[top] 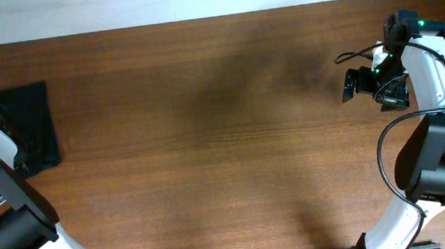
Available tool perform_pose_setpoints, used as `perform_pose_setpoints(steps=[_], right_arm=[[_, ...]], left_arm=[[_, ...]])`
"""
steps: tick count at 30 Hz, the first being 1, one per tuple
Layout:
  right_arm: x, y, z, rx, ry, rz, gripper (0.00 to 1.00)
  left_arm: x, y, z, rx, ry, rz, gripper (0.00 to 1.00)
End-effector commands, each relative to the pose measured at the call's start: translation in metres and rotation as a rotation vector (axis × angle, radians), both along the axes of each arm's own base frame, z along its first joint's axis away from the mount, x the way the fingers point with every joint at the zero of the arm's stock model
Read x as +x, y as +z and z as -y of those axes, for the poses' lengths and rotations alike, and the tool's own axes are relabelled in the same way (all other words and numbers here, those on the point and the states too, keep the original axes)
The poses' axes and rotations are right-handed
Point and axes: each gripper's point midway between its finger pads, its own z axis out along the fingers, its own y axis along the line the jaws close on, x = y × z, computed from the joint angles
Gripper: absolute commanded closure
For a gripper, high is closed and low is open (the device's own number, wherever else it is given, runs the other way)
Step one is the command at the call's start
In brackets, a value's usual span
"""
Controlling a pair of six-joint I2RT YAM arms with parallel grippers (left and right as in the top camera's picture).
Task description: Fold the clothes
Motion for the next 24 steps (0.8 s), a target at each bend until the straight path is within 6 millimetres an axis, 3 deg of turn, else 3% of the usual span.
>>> perform_pose_setpoints(steps=[1, 13, 16, 19, 24], right_arm=[[0.003, 0.015, 0.004, -0.025, 0.005, 0.043, 0.02], [0.003, 0.015, 0.004, -0.025, 0.005, 0.043, 0.01], [0.003, 0.015, 0.004, -0.025, 0.005, 0.043, 0.01], [0.003, 0.015, 0.004, -0.025, 0.005, 0.043, 0.01], [0.003, 0.015, 0.004, -0.025, 0.005, 0.043, 0.01]], left_arm=[[-0.008, -0.010, -0.004, -0.020, 0.002, -0.016, 1.00], [-0.007, -0.008, -0.012, 0.002, -0.019, -0.008, 1.00], [-0.003, 0.001, -0.013, 0.010, -0.022, 0.011, 1.00], [0.008, 0.025, -0.010, 0.036, -0.040, 0.053, 0.99], [0.044, 0.103, 0.024, 0.048, -0.149, 0.236, 0.72]])
